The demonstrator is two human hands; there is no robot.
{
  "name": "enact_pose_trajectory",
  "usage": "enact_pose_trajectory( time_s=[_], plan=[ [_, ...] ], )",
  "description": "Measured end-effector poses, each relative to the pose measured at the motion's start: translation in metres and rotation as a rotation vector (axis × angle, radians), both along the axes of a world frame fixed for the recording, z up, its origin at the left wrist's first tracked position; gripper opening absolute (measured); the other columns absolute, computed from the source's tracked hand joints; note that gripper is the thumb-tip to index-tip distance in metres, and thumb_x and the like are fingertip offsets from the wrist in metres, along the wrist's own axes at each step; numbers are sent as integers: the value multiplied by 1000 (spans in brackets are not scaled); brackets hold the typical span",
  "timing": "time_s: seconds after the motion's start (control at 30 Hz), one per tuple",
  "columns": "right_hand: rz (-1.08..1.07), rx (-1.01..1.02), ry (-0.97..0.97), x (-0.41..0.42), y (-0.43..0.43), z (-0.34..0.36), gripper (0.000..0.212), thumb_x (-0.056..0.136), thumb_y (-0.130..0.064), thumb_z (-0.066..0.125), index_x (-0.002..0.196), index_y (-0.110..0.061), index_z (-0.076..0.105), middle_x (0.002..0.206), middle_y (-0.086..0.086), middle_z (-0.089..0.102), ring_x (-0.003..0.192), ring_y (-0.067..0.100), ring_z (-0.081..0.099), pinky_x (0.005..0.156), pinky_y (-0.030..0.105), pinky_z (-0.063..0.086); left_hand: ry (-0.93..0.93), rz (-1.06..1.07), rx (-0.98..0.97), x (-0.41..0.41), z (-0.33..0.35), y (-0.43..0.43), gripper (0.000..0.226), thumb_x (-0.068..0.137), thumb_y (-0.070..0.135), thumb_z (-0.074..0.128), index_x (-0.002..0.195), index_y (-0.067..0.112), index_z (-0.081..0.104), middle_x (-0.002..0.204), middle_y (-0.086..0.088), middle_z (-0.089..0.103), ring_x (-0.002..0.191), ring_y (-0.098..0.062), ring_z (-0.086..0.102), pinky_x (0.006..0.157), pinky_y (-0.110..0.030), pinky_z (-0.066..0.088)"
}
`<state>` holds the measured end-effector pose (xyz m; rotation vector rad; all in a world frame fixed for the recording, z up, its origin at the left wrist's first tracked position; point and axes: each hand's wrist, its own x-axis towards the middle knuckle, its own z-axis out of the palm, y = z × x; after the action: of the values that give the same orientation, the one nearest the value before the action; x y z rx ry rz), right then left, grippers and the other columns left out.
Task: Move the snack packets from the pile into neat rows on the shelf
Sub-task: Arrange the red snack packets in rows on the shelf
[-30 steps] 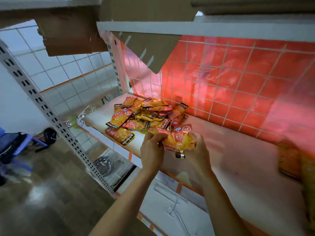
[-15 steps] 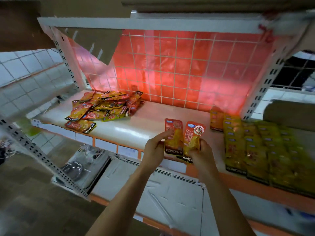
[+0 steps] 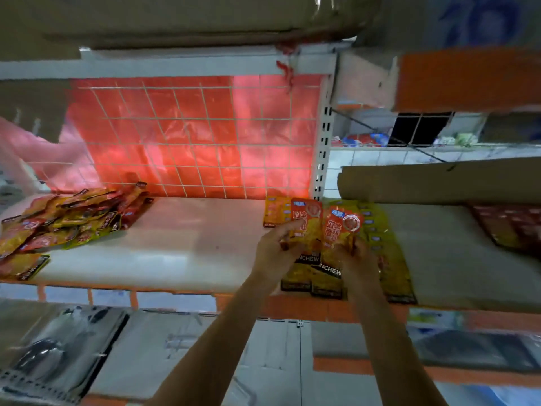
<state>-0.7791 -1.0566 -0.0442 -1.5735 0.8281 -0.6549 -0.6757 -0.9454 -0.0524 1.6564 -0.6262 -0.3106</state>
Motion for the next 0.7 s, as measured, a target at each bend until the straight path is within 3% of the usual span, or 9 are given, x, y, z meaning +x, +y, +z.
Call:
enact_pose_trajectory(
  time_s=[0.07, 0.17, 0.27, 0.33, 0.43, 0.57, 0.63, 0.7],
  plan=[
    [-20, -18, 21, -12, -33, 0, 15, 87, -12, 57, 95, -20, 66, 92, 0, 69, 86, 19, 64, 80, 39, 50, -50, -13, 23, -11, 1, -32, 46, 78, 5, 74, 115, 31, 66, 119, 17, 63, 109, -1, 57, 84, -3, 41],
    [-52, -53, 71, -29, -86, -6, 16, 82, -17, 57, 95, -19, 66, 90, 0, 70, 85, 22, 66, 83, 45, 54, -76, -7, 34, -33, 2, -82, 42, 79, 6, 73, 114, 29, 66, 118, 16, 61, 104, 4, 53, 80, 3, 35],
    [-88, -51, 104, -47, -134, -10, 24, 77, -22, 57, 99, -21, 66, 89, -1, 71, 84, 22, 66, 82, 46, 54, -122, -8, 64, -52, -1, -131, 30, 86, 14, 68, 112, 29, 66, 114, 15, 63, 102, -1, 56, 82, -4, 40],
    [-94, -47, 89, -57, -160, -6, 19, 83, -10, 57, 98, -15, 67, 85, 4, 69, 79, 23, 64, 76, 40, 52, -124, 3, 72, -60, -2, -160, 23, 92, 19, 62, 112, 29, 68, 111, 10, 67, 96, -6, 63, 80, -15, 47],
    [-121, -68, 55, -72, -197, 1, 18, 84, -2, 54, 91, -12, 67, 83, 11, 69, 79, 30, 64, 70, 39, 51, -112, 9, 91, -75, -4, -200, 23, 94, 17, 59, 112, 27, 69, 102, 8, 69, 87, -5, 66, 73, -14, 49],
    [-166, -65, 77, -97, -240, 2, 25, 84, -1, 48, 91, -18, 65, 85, 5, 68, 80, 24, 61, 71, 35, 47, -100, -38, 98, -98, -3, -247, 24, 89, 12, 63, 109, 24, 70, 103, 15, 66, 90, 9, 59, 84, -14, 50],
    [-184, -90, 77, -110, -254, 1, 28, 83, -2, 45, 94, -18, 64, 84, 4, 67, 79, 27, 62, 72, 42, 51, -80, -71, 127, -106, -5, -265, 24, 86, 9, 65, 104, 24, 71, 101, 14, 67, 90, 6, 60, 82, -17, 52],
    [-198, -107, 84, -122, -265, -1, 30, 85, -2, 43, 100, -20, 62, 80, 0, 65, 74, 22, 62, 68, 39, 50, -42, -98, 150, -115, -8, -281, 25, 85, 6, 65, 103, 22, 72, 99, 13, 67, 91, 2, 62, 82, -19, 53]
  ],
)
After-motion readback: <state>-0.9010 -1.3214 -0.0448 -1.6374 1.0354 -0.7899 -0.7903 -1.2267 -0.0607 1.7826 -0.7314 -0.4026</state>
